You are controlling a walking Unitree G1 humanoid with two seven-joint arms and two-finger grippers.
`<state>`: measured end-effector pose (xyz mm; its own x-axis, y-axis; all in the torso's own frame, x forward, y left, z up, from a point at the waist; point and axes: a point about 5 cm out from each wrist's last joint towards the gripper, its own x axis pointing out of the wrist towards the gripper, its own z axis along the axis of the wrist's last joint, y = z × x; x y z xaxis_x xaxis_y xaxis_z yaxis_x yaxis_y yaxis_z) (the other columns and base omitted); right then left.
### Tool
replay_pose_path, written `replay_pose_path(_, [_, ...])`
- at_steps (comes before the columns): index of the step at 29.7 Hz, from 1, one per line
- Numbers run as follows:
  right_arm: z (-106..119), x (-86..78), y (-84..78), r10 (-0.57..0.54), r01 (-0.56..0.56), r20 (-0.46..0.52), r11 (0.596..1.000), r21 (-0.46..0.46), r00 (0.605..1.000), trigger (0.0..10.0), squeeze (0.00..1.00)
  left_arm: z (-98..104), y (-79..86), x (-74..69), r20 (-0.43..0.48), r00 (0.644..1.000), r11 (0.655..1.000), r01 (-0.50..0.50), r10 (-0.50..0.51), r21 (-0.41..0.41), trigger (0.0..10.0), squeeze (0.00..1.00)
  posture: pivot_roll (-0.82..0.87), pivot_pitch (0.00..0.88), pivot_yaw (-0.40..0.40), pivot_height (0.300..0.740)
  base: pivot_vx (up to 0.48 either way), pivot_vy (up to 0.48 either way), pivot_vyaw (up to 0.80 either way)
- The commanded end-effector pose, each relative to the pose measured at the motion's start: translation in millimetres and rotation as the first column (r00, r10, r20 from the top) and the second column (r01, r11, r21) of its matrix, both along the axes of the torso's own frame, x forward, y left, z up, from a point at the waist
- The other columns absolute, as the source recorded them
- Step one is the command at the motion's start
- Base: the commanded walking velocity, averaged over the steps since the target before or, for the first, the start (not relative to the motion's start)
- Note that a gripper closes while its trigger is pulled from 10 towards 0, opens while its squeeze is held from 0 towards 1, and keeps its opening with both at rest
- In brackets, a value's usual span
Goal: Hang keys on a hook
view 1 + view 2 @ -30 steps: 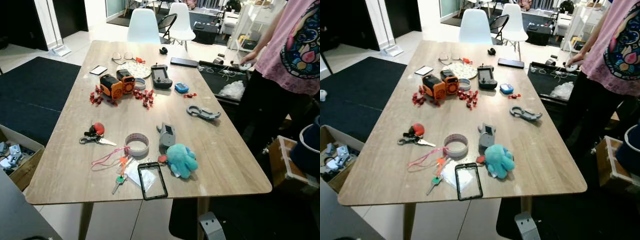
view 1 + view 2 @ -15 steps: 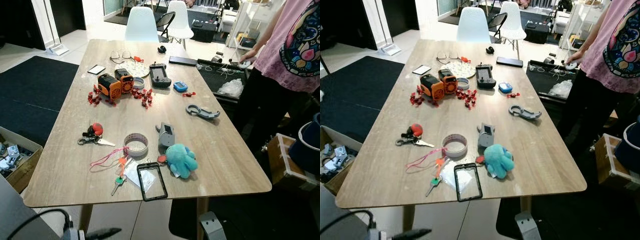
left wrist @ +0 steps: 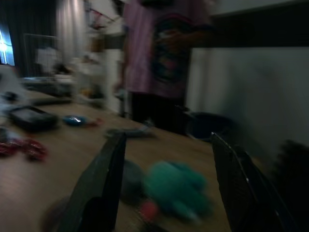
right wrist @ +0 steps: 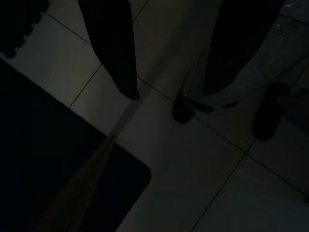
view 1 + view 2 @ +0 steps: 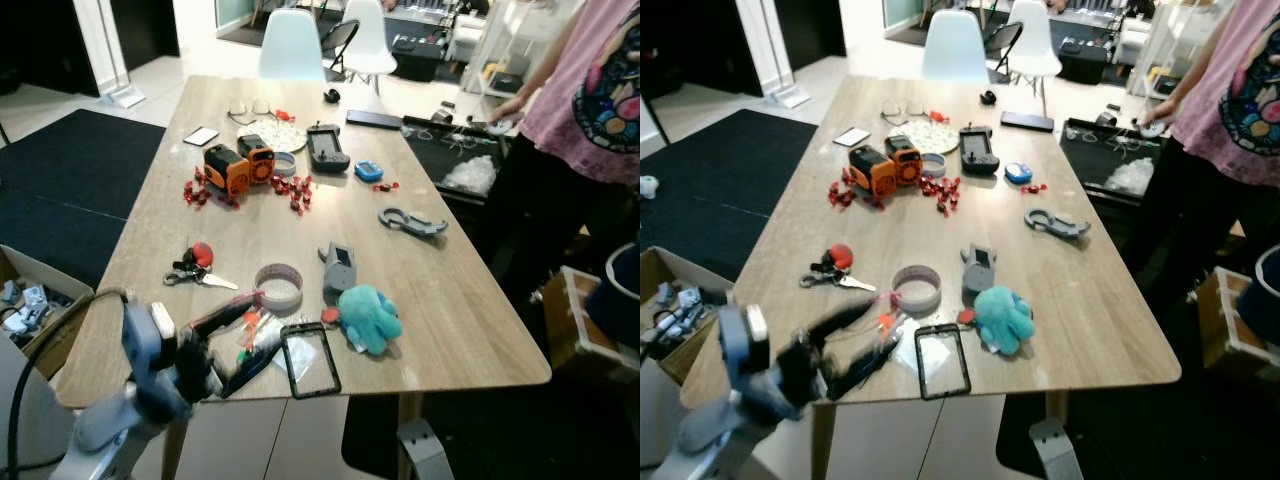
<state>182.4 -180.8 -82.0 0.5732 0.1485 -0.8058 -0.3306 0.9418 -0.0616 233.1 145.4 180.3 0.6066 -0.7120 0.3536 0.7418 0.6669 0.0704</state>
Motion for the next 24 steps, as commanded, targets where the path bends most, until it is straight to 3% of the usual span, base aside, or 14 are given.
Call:
replay_pose_path(1, [-1,-2.4,-2.7,-0.01,0.01,-0.01,1.0,-0.005,1.0,10.0,0.0,-3,-5.1,9.8,-0.036,0.997,0.998,-0.061,0.062,0.026,10.0,0.0,0.07,0.057,-0.09,0.74,0.0,0.0,0.0])
replay_pose_path(4, [-1,-2.8,-2.9,-0.012,0.012,-0.011,1.0,-0.006,1.0,10.0,0.0,-1,-12.7,22.2,-0.043,0.992,0.99,-0.113,0.116,0.079,10.0,0.0,0.07,0.056,-0.088,0.74,0.0,0.0,0.0])
replay_pose_path(6, [-1,-2.6,-3.6,-0.016,0.016,-0.01,1.0,-0.007,1.0,10.0,0.0,-6,-22.1,44.6,-0.005,0.967,0.939,-0.248,0.256,0.238,10.0,0.0,0.07,0.056,-0.085,0.74,0.0,0.0,0.0])
replay_pose_path(9, [-1,-2.5,-3.7,-0.017,0.017,-0.01,1.0,-0.008,1.0,10.0,0.0,-6,-23.9,48.2,0.008,0.961,0.927,-0.267,0.275,0.263,10.0,0.0,0.07,0.056,-0.085,0.74,0.0,0.0,0.0])
replay_pose_path(11, [-1,-1.9,-3.5,-0.019,0.019,-0.009,1.0,-0.007,1.0,10.0,0.0,-5,-31.0,63.2,0.058,0.939,0.887,-0.34,0.34,0.313,10.0,0.0,0.06,0.059,-0.082,0.74,0.0,0.0,0.0])
replay_pose_path(12, [-1,-1.9,-3.5,-0.019,0.019,-0.009,1.0,-0.007,1.0,10.0,0.0,-5,-31.0,63.2,0.058,0.939,0.887,-0.34,0.34,0.313,10.0,0.0,0.06,0.059,-0.082,0.74,0.0,0.0,0.0])
replay_pose_path(15, [-1,-1.4,-3.0,-0.021,0.021,-0.007,1.0,-0.006,1.0,10.0,0.0,-2,-37.8,83.9,0.086,0.904,0.839,-0.422,0.419,0.344,10.0,0.0,0.06,0.063,-0.078,0.74,0.0,0.0,0.0])
replay_pose_path(18, [-1,-1.4,-3.0,-0.021,0.021,-0.007,1.0,-0.006,1.0,10.0,0.0,-2,-37.8,83.9,0.086,0.904,0.839,-0.422,0.419,0.344,10.0,0.0,0.06,0.063,-0.078,0.74,0.0,0.0,0.0])
replay_pose_path(20, [-1,-1.6,-2.5,-0.025,0.025,-0.006,1.0,-0.003,1.0,10.0,0.0,0,-34.8,105.1,0.071,0.849,0.781,-0.511,0.523,0.36,10.0,0.0,0.06,0.067,-0.07,0.74,0.0,0.0,0.0])
replay_pose_path(21, [-1,-1.6,-2.5,-0.025,0.025,-0.006,1.0,-0.003,1.0,10.0,0.0,0,-34.8,105.1,0.071,0.849,0.781,-0.511,0.523,0.36,10.0,0.0,0.06,0.067,-0.07,0.74,0.0,0.0,0.0])
replay_pose_path(23, [-1,-3.0,-2.3,-0.028,0.028,-0.008,1.0,-0.002,1.0,10.0,0.0,-2,-27.1,120.7,0.014,0.793,0.732,-0.568,0.609,0.376,10.0,0.0,0.06,0.07,-0.066,0.74,0.0,0.0,0.0])
replay_pose_path(24, [-1,-3.0,-2.3,-0.028,0.028,-0.008,1.0,-0.002,1.0,10.0,0.0,-2,-27.1,120.7,0.014,0.793,0.732,-0.568,0.609,0.376,10.0,0.0,0.06,0.07,-0.066,0.74,0.0,0.0,0.0])
